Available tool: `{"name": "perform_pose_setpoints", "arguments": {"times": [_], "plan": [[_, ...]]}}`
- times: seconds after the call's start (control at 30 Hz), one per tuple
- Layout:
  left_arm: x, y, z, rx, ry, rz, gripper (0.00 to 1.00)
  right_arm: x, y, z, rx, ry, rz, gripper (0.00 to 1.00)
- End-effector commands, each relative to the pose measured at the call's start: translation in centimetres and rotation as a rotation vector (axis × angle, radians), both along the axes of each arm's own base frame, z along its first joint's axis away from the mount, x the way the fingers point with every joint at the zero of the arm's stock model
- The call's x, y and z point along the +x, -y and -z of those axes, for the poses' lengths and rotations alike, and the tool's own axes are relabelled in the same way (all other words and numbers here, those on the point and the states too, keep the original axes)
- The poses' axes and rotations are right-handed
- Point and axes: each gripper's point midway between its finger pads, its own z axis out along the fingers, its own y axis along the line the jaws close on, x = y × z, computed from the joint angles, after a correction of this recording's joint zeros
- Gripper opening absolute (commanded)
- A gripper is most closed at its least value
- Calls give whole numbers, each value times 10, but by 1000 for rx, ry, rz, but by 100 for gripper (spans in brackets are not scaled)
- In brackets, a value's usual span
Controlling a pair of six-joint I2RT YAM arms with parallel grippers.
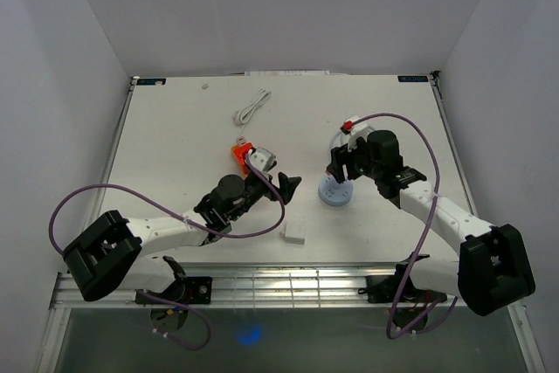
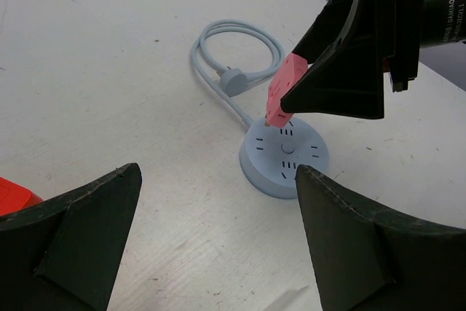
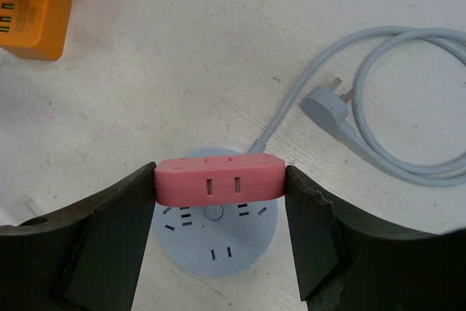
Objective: Insert the plug
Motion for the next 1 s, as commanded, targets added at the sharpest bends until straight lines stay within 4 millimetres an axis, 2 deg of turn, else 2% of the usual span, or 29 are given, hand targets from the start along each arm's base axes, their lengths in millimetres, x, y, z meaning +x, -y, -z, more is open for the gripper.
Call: {"name": "perform_pose_setpoints", "arguments": {"times": [0.0, 0.5, 0.97], "plan": [[1, 2, -14, -26, 12, -3, 98, 8, -9, -9, 5, 50, -37, 38], [2, 5, -12, -15, 5, 2, 98, 4, -18, 4, -57, 37, -54, 36], [2, 5, -11, -6, 7, 2, 98, 6, -17, 13, -99, 12, -37, 35]]}}
